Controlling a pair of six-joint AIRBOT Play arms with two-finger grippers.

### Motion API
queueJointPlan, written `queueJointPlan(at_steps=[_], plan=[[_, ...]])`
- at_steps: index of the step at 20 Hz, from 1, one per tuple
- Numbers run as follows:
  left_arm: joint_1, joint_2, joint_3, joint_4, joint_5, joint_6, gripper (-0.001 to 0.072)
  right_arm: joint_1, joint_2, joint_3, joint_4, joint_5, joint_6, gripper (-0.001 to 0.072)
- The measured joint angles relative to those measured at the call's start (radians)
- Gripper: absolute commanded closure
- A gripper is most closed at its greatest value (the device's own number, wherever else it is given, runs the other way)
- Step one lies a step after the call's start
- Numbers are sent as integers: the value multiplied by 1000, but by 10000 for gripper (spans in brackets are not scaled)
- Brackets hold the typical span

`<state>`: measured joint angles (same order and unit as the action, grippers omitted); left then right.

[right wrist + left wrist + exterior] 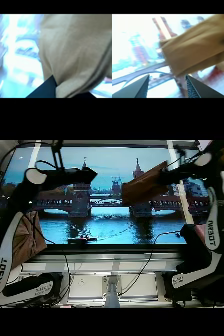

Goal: Fold the clothes and pants, and hang the long-sleeved shirts on hangers.

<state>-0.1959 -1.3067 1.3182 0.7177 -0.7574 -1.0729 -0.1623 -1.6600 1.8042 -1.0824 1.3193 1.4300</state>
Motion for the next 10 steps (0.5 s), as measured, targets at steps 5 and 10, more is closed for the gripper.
queueJointPlan(at_steps=[5, 10], plan=[[72, 32, 0, 6, -79, 2, 208, -205, 166, 87, -285, 164, 172, 700], [88, 37, 0, 7, -101, 3, 208, -439, 252, 104, -468, 387, 220, 700]])
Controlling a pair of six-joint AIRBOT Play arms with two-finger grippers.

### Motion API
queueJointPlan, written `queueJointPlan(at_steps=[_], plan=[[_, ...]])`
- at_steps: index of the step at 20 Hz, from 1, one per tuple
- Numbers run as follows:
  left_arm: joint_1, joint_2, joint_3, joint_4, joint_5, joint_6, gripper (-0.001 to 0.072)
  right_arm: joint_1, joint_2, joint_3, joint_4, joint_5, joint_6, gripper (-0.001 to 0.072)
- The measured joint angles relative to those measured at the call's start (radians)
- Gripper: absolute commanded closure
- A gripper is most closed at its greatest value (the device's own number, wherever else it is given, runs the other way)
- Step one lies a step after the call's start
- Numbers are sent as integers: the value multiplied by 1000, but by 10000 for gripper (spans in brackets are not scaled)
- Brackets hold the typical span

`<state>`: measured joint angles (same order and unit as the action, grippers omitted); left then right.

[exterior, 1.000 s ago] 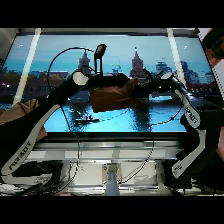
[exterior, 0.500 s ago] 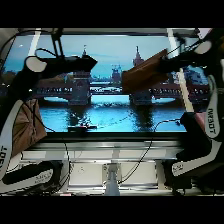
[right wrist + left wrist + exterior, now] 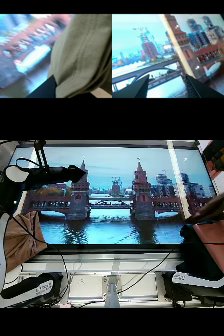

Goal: Fold the clothes and pants, and hang the long-sleeved shirts on hangers.

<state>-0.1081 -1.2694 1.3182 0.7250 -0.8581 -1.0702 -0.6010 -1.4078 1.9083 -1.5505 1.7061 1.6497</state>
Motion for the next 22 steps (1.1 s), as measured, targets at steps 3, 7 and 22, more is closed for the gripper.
queueJointPlan(at_steps=[3, 7, 22], plan=[[2, -2, 0, 0, -4, 0, 208, -130, 24, -5, -64, 76, 4, 700], [3, -3, 0, 0, -6, 0, 208, -299, 56, -59, -121, 110, -43, 700], [3, -3, 0, 0, -7, 0, 208, -628, 290, -652, 37, 123, -72, 24]])
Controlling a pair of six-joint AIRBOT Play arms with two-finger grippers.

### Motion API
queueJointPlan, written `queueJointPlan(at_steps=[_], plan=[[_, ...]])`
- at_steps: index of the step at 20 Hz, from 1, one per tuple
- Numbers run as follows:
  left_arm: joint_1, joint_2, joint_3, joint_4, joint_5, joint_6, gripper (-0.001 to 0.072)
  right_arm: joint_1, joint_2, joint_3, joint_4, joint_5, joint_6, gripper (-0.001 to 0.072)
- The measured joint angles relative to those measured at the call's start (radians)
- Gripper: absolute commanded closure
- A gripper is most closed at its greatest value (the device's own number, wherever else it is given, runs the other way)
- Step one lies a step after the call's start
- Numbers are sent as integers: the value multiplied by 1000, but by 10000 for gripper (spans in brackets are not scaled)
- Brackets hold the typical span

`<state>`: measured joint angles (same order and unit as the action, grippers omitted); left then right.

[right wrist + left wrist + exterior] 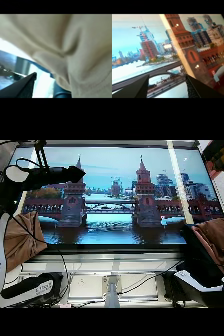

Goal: Fold the clothes and pants, and hang the long-sleeved shirts on hangers.

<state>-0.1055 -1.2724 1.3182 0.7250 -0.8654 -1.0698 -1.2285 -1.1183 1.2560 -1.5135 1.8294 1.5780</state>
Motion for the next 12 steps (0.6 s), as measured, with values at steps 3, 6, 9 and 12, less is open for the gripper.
queueJointPlan(at_steps=[3, 6, 9, 12], plan=[[0, 0, 0, 0, 0, 0, 208, -3, 10, 80, 19, 0, 21, 101], [0, 0, 0, 0, 0, 0, 208, -5, 31, 227, -19, 4, 36, 100], [0, 0, 0, 0, 0, 0, 208, -5, 43, 391, -54, -26, 41, 227], [0, 0, 0, 0, 0, 0, 208, -5, 47, 529, 8, -65, 48, 673]])
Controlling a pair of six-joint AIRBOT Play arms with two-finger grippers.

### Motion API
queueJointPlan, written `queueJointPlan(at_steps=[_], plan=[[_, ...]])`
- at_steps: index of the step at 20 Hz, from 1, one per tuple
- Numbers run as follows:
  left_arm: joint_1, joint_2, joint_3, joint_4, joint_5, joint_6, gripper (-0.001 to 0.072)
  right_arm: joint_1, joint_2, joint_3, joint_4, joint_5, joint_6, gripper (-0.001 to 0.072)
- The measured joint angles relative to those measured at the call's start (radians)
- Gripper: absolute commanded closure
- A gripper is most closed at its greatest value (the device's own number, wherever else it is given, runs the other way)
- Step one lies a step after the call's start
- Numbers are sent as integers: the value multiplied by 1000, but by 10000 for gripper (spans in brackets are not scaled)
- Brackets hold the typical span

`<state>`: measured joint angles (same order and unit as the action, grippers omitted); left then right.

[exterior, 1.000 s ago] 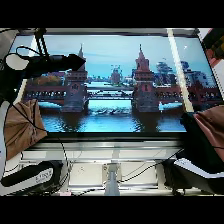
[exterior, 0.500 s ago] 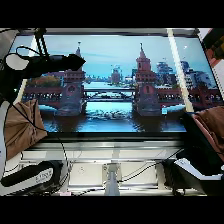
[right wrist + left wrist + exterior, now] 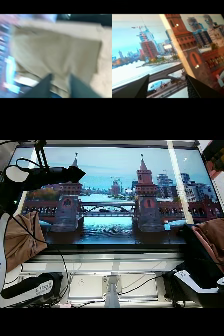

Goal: Fold the clothes and pants, and hang the long-sleeved shirts on hangers.

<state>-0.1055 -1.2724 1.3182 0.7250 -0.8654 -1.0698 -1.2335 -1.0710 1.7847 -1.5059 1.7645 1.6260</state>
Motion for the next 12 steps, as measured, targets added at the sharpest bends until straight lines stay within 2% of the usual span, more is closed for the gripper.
queueJointPlan(at_steps=[1, 4, 6, 9, 12], plan=[[0, 0, 0, 0, 0, 0, 208, 0, 1, 30, 64, -13, 1, 699], [0, 0, 0, 0, 0, 0, 208, 28, 8, 85, 316, -40, -44, 700], [0, 0, 0, 0, 0, 0, 208, 97, 23, 101, 424, -58, -72, 700], [0, 0, 0, 0, 0, 0, 208, 253, 52, 111, 478, -84, -100, 700], [0, 0, 0, 0, 0, 0, 208, 434, 75, 115, 447, -88, -112, 700]])
